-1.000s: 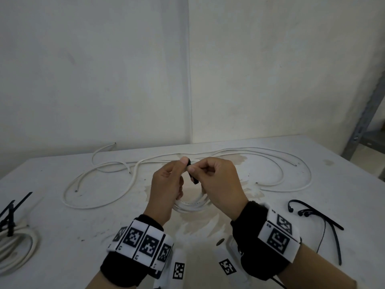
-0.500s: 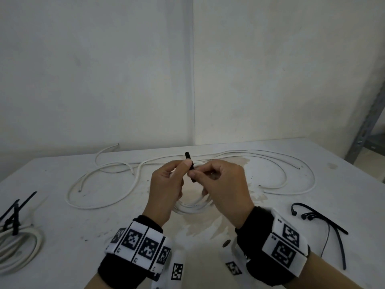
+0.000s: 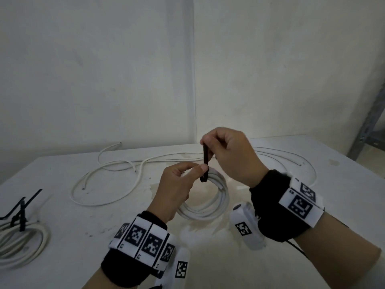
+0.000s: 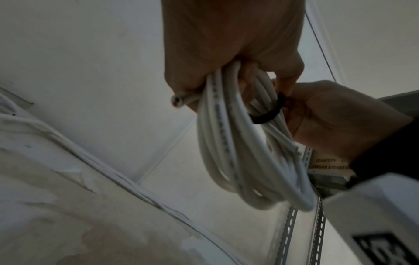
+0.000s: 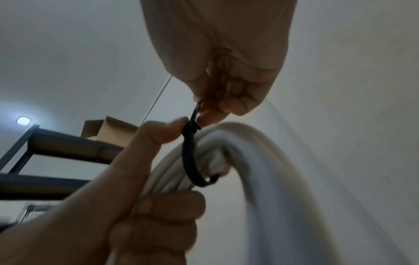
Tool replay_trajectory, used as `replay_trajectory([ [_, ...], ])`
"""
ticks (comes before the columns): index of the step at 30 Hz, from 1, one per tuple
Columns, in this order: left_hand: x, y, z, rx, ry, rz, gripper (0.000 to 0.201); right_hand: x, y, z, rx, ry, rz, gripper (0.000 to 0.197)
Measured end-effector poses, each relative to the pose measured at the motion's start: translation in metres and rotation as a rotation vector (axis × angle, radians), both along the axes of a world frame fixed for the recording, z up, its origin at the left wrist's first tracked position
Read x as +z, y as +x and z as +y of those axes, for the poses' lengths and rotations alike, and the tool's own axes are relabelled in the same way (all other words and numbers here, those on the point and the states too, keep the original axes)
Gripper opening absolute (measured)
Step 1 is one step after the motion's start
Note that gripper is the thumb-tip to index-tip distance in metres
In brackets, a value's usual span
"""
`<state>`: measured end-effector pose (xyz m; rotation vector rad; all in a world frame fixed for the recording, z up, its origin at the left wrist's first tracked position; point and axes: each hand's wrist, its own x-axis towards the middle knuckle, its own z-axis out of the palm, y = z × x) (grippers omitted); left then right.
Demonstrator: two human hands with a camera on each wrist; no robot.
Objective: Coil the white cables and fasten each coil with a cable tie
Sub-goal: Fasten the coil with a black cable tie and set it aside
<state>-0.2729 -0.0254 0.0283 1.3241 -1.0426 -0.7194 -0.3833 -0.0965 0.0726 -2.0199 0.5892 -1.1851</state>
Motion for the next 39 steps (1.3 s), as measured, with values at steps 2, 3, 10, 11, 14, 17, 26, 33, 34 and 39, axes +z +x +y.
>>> replay_trajectory([
  [2, -0.001, -0.002, 0.0, -0.002, -0.002, -0.017, 0.018, 0.004, -0.001, -0.001, -0.021, 0.019, -0.068, 0.026],
  [3, -0.001, -0.002, 0.001, 0.001, 0.002, -0.023, 0.018, 0.004, -0.001, 0.0, -0.018, 0.04, -0.086, 0.026],
  [10, -0.002, 0.001, 0.006, 0.006, -0.017, 0.017, 0.031, -0.012, -0.003, 0.003, 0.086, 0.11, 0.092, 0.02],
  [11, -0.001, 0.001, 0.007, 0.003, -0.018, 0.006, 0.032, -0.012, -0.003, 0.004, 0.079, 0.096, 0.081, 0.021],
  [14, 0.003, 0.0, 0.007, -0.003, -0.018, -0.023, 0.019, -0.015, -0.001, 0.009, 0.021, -0.04, 0.06, 0.027],
  [17, 0.007, -0.001, 0.008, -0.023, -0.033, -0.034, 0.013, -0.016, 0.001, 0.013, -0.023, -0.18, 0.024, 0.021],
  [26, 0.008, -0.002, 0.016, -0.018, -0.037, -0.061, 0.011, -0.017, 0.008, 0.011, -0.093, -0.087, -0.046, 0.021],
  [33, 0.011, 0.001, 0.018, -0.022, -0.038, -0.088, 0.014, -0.02, 0.012, 0.012, -0.037, 0.052, -0.087, 0.021],
  [34, 0.011, 0.004, 0.019, -0.014, -0.028, -0.087, 0.016, -0.022, 0.013, 0.012, 0.005, 0.093, -0.053, 0.019],
  [39, 0.003, 0.03, 0.022, 0.085, 0.047, 0.029, 0.026, -0.039, 0.019, 0.018, 0.259, 0.269, 0.206, 0.042],
])
